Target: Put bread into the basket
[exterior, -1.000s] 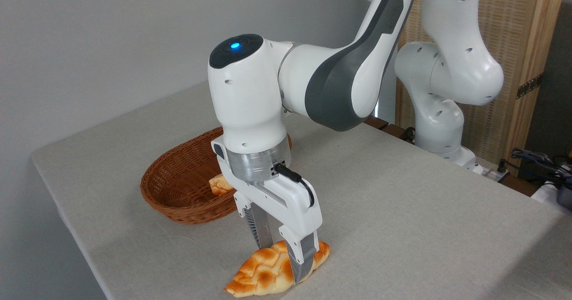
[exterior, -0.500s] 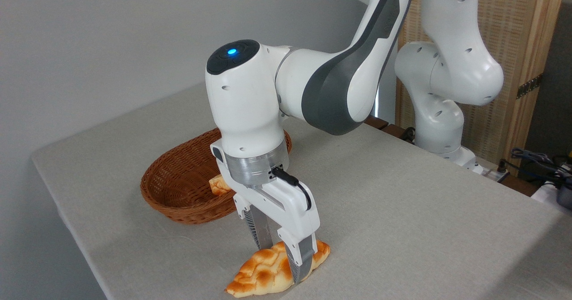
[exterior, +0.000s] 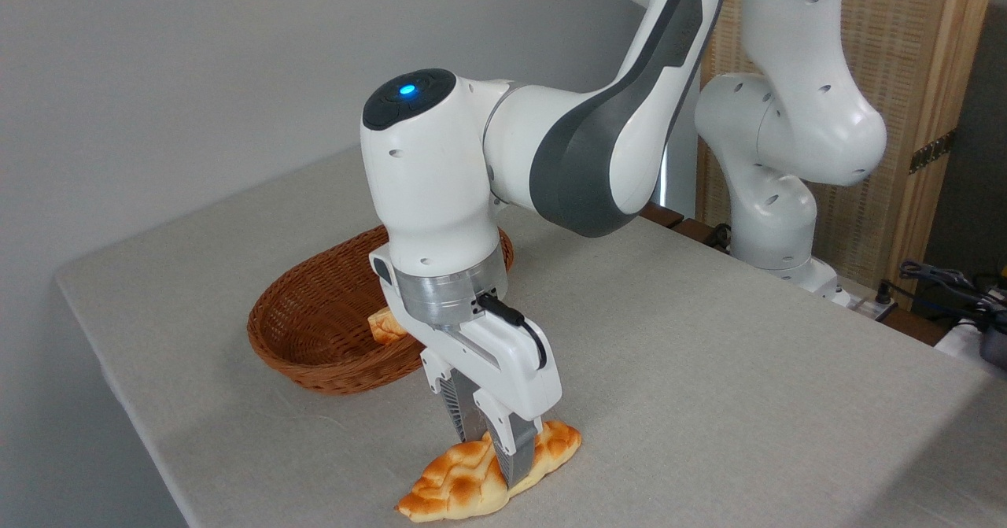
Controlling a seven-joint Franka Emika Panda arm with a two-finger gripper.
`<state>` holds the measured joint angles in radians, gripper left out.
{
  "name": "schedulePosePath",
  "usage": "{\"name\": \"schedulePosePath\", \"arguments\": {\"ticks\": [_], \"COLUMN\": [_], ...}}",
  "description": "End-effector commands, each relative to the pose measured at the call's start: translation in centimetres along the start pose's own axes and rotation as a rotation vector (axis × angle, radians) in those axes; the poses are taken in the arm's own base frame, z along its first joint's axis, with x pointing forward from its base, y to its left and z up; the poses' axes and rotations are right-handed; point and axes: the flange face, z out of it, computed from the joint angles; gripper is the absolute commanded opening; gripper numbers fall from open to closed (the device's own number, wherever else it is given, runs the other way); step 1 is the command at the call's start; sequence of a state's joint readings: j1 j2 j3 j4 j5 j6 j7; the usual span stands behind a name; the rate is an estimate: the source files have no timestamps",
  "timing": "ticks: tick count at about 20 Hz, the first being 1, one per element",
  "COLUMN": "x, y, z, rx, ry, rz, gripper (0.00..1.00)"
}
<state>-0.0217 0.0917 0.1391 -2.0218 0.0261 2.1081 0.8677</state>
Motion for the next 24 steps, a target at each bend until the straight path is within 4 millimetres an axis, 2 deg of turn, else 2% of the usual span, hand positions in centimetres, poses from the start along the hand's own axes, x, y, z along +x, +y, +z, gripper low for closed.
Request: {"name": "schedulePosePath", "arguments": {"ticks": [1,3,7,9,10,12,15,16,17,18,20,24], "x": [0.2,0.5,4.2,5.7,6.5,8.9,11.5,12.0,12.3,12.5,13.0,13.3], "y": [0.1,0.8,4.0,6.2,7.5,10.8,14.7,15.6,16.4,17.3,19.1,19.9], "z": [-2.1,-4.9,-10.3,-11.6,-11.8,-12.0,-11.9,-11.8,-11.8,-11.5,-11.1,-10.7], "rx": [0.034,0.052,0.048,0.026,0.012,-0.011,-0.027,-0.033,-0.044,-0.061,-0.077,-0.081], "ry": [0.04,0.096,0.213,0.219,0.212,0.205,0.196,0.193,0.18,0.155,0.114,0.101], "rz": [0.014,0.009,0.014,0.032,0.034,0.021,0.007,-0.005,-0.027,-0.04,-0.033,-0.018], "gripper": [0.43,0.45,0.45,0.53,0.54,0.47,0.48,0.54,0.72,0.97,1.0,1.0]}}
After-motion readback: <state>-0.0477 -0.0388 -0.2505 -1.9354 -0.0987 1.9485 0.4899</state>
